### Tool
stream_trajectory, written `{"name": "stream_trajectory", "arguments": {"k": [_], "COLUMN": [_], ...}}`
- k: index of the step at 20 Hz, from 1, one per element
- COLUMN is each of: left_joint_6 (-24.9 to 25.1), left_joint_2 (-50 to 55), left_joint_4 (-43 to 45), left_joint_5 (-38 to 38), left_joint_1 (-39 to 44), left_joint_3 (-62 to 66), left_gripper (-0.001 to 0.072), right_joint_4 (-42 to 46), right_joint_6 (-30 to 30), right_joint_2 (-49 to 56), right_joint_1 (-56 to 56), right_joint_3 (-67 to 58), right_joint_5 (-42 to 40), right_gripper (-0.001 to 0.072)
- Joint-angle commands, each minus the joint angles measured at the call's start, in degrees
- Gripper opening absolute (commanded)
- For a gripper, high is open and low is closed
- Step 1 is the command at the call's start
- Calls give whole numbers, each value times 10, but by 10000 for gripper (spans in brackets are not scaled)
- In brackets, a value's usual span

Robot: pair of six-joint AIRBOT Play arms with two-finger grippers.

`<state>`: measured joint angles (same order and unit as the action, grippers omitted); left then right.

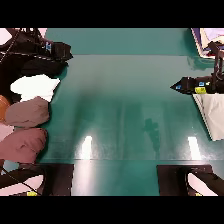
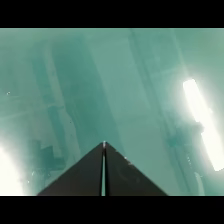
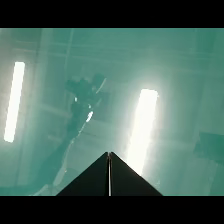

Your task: Fold the shirts.

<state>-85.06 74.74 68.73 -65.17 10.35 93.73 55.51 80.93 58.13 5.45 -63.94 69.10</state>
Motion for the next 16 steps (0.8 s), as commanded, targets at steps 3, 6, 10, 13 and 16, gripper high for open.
{"name": "stream_trajectory", "arguments": {"k": [3, 6, 10, 13, 16], "left_joint_6": [0, 0, 0, -1, 1], "left_joint_2": [0, 0, 0, 0, 0], "left_joint_4": [0, 0, 0, -2, 21], "left_joint_5": [1, 1, 1, 1, 42], "left_joint_1": [0, 0, 0, 0, 0], "left_joint_3": [0, 0, 0, 0, 0], "left_gripper": [29, 30, 29, 29, 119], "right_joint_4": [0, 0, 0, 0, 0], "right_joint_6": [0, 0, 0, 0, 0], "right_joint_2": [0, 0, 0, 0, 0], "right_joint_1": [1, 1, 1, 1, 1], "right_joint_3": [0, 0, 0, 0, 0], "right_joint_5": [0, 0, -1, -2, -8], "right_gripper": [23, 23, 23, 23, 22]}}
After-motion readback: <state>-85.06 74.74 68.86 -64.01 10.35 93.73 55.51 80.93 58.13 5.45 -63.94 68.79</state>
